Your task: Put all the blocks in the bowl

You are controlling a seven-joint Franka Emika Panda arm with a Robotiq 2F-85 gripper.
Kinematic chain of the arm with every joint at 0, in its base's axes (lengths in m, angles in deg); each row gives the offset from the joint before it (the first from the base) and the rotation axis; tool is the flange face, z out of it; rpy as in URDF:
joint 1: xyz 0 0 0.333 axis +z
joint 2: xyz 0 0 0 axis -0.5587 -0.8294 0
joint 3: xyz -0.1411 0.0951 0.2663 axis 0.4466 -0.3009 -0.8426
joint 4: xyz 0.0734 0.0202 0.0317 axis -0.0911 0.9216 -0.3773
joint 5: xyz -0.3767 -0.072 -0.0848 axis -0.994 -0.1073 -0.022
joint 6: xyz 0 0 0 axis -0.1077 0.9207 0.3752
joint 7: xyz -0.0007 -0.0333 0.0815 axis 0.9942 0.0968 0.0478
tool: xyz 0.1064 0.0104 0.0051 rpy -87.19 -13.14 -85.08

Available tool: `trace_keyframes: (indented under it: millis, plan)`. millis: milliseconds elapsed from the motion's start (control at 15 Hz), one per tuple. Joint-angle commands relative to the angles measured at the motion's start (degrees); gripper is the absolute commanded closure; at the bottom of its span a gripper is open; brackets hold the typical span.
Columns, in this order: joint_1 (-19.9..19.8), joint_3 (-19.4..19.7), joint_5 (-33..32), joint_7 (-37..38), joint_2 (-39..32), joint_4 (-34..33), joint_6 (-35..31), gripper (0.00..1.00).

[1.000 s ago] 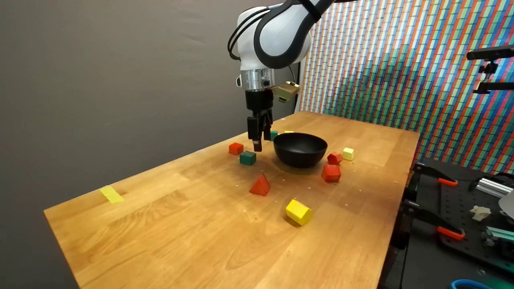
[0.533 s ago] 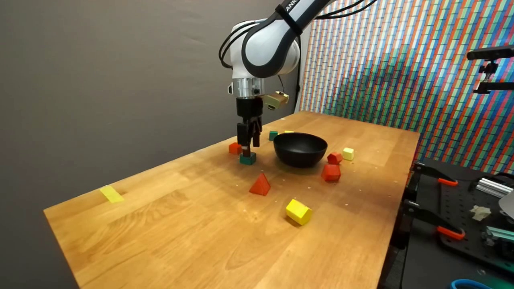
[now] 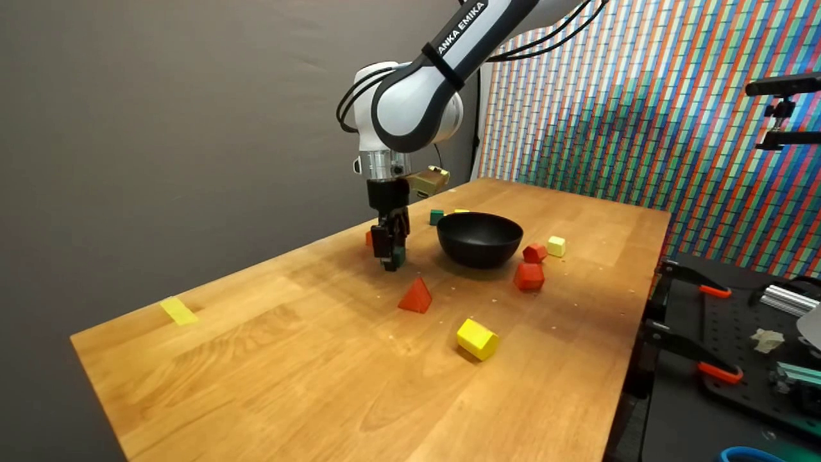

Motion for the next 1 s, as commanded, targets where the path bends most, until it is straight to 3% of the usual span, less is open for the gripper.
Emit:
trace_keyframes:
  millis: [0, 67, 333, 533, 800, 933]
  plan:
    - [1.92, 1.07, -1.41, 1.02, 1.64, -0.11, 1.66, 0.69]
    - [2.18, 1.15, -1.77, 1.20, 2.96, 0.83, 1.85, 0.76]
    - [2.26, 2.45, -2.80, 4.12, 14.08, 9.89, 2.06, 0.74]
    - [2.26, 4.84, -2.86, 11.23, 21.58, 16.22, 5.11, 0.74]
    - [-1.41, 6.90, -0.07, 16.27, 30.76, 27.95, 7.25, 0.74]
    - [-2.90, 7.25, 0.97, 16.75, 31.33, 30.70, 5.49, 0.74]
